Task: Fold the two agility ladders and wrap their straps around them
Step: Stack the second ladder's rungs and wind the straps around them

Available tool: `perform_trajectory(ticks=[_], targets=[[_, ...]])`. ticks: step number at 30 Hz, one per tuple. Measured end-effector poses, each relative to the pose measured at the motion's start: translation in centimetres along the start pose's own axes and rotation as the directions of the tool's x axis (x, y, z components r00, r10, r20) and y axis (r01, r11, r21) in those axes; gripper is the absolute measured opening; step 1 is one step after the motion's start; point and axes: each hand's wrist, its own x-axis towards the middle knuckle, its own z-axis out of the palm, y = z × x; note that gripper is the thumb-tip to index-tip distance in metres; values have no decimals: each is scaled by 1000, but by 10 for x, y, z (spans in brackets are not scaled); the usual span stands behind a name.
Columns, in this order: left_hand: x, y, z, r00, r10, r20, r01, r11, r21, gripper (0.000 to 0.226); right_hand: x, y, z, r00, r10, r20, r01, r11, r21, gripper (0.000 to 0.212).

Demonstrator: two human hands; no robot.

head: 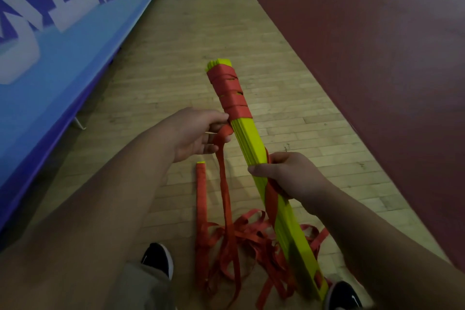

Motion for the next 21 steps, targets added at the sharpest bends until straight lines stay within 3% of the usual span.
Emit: perform_trajectory(ticks=[11,21], targets=[[5,-13,4,996,-61,-59,68,991,119,18,12,11,6,992,-13,-127,-33,935,-352,42],[0,-21,10,994,-7,-112,42,950,308,48,0,10,14,990,-126,-70,65,822,-566,51]])
